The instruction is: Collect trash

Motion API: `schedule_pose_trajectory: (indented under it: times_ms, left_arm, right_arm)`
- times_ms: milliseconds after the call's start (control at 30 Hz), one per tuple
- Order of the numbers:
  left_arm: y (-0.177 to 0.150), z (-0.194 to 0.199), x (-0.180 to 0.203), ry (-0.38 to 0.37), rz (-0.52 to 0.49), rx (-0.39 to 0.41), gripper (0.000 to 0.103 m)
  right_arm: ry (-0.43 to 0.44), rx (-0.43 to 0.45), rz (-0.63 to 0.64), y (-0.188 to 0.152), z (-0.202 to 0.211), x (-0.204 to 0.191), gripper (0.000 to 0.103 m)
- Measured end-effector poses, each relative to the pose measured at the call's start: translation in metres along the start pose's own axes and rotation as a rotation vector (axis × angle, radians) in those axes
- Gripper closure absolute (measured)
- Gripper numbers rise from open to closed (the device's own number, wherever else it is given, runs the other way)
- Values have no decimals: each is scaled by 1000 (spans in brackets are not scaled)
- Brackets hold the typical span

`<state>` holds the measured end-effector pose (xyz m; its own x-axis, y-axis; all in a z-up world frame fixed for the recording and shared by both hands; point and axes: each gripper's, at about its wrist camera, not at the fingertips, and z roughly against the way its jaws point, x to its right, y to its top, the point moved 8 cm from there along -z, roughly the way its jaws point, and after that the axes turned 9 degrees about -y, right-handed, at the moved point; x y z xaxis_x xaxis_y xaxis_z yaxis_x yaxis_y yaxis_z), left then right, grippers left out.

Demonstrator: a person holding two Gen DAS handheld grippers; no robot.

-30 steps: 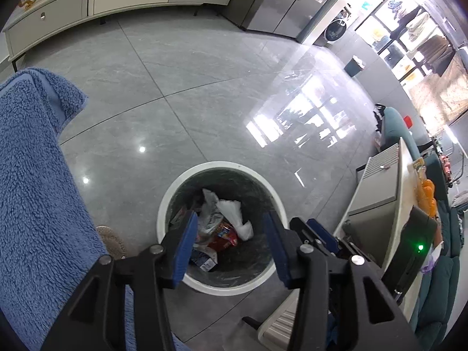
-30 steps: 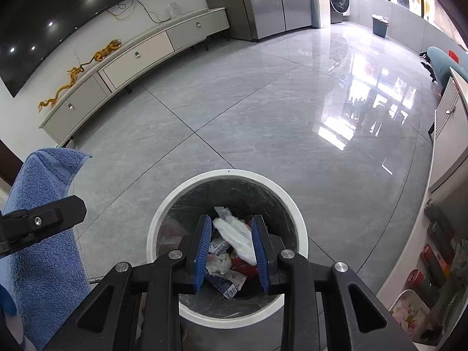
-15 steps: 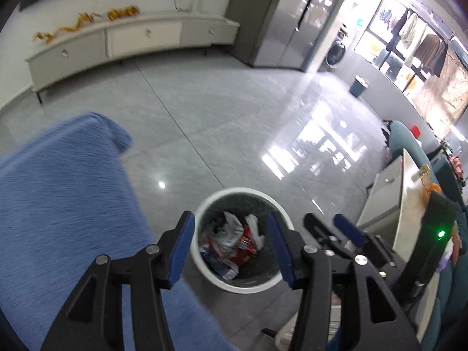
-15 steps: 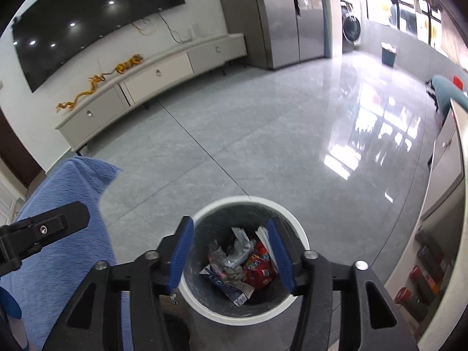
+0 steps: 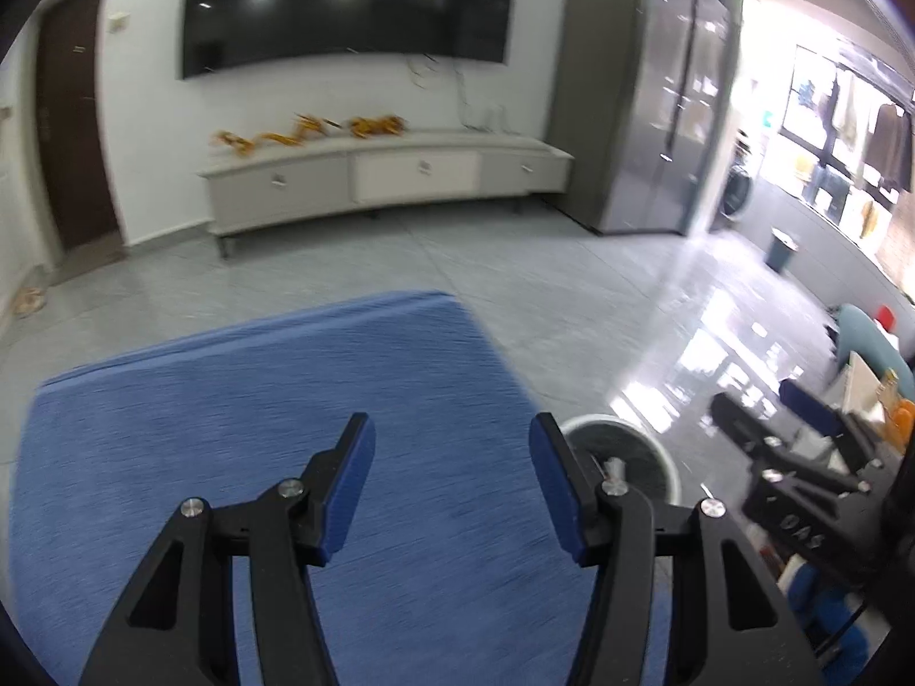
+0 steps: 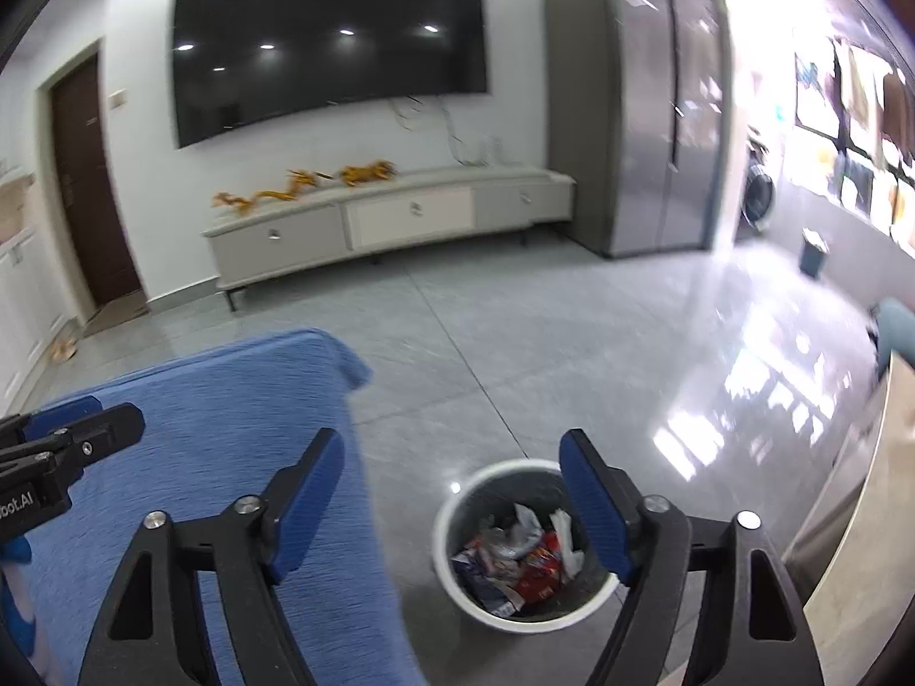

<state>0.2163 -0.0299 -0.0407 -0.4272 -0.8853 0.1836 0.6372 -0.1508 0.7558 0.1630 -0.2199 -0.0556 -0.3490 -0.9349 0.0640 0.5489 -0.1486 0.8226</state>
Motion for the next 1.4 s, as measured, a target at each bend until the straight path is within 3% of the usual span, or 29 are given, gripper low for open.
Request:
schedule_pose_trajectory:
  times_ms: [67,200,367,700,1033,1400]
  left_arm:
    - [-7,27,-25,58,10,35,48]
    - [-21,74,-68,178,48,115,34]
    - [-43,130,-106,328,102,221,26]
    - [-76,205,-140,561,152,355,3]
    - [-81,231,-134,578,168,419,3]
    - [-78,239,-122,555,143,448,3]
  right_arm:
    - [23,28,33,1,16,-18,20]
    - [72,90,108,2,48,-57,14]
    - [131,155,186,-1,83,-98,9]
    - [200,269,280,-5,130,-140,3]
    - [230,312,287,-18,157,-148,2]
    - [229,318,275,-22,157,-142,1]
